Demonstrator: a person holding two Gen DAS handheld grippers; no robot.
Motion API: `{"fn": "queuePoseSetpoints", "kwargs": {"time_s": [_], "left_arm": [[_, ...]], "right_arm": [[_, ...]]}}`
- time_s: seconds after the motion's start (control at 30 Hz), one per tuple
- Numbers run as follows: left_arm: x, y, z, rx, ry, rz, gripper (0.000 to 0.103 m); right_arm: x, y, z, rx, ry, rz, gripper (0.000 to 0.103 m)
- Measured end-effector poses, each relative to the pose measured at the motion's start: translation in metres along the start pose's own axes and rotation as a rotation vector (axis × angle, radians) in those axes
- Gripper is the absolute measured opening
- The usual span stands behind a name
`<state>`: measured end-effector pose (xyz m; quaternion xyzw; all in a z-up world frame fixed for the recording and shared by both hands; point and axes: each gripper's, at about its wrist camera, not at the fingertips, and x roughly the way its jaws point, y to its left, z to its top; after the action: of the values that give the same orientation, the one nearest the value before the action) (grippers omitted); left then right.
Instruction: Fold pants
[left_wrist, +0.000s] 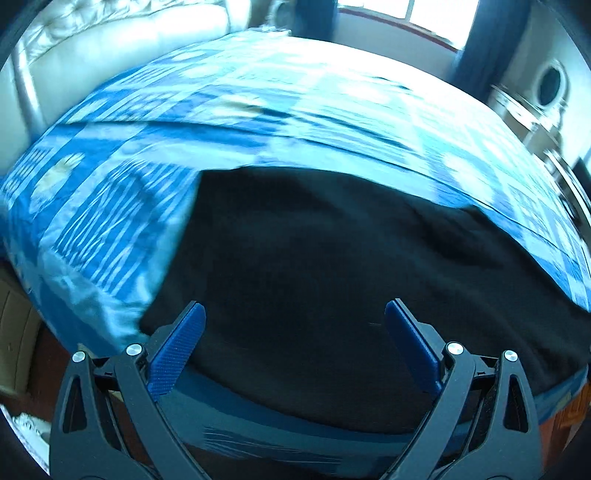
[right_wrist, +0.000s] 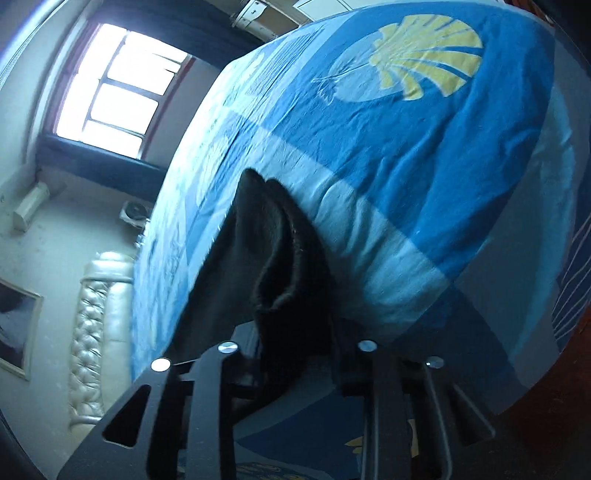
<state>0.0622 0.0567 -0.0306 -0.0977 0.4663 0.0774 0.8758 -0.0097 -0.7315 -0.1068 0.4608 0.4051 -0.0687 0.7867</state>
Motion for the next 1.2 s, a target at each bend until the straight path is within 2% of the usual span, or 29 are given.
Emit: {"fn": "queuePoseSetpoints", "kwargs": {"time_s": [0.17, 0.27, 0.37, 0.53, 0.63, 0.77, 1.07, 1.2], "left_arm": [[-0.001, 0.032, -0.004, -0.042, 0.017, 0.034, 0.098], [0.002, 0.042, -0.008, -0.034, 0.046, 0.048, 0.098], [0.004, 0.047, -0.013, -0.023, 0.059, 0.044, 0.098], [0.000, 0.046, -0.017, -0.010, 0.041, 0.011, 0.098], [0.000, 0.043, -0.017, -0.003, 0.045, -0.009, 0.098], [0.004, 0.038, -0.019, -0.007, 0.066, -0.031, 0.098], [0.000, 0.019, -0.024, 0.087, 0.048, -0.016, 0.098], [-0.006, 0.015, -0.023, 0.082, 0.035, -0.035, 0.098]], "right_arm": [[-0.021, 0.018, 0.010, 0.088, -0.086, 0.127, 0.023], [-0.032, 0.034, 0.015, 0.098, -0.105, 0.190, 0.023], [-0.036, 0.067, 0.018, 0.060, -0.114, 0.213, 0.023], [-0.048, 0.136, 0.011, -0.085, -0.125, 0.231, 0.023], [-0.049, 0.178, -0.001, -0.186, -0.121, 0.231, 0.023], [-0.047, 0.215, -0.021, -0.292, -0.113, 0.228, 0.023], [0.005, 0.298, -0.094, -0.495, -0.024, 0.227, 0.023], [0.038, 0.323, -0.133, -0.581, 0.033, 0.195, 0.023]]}}
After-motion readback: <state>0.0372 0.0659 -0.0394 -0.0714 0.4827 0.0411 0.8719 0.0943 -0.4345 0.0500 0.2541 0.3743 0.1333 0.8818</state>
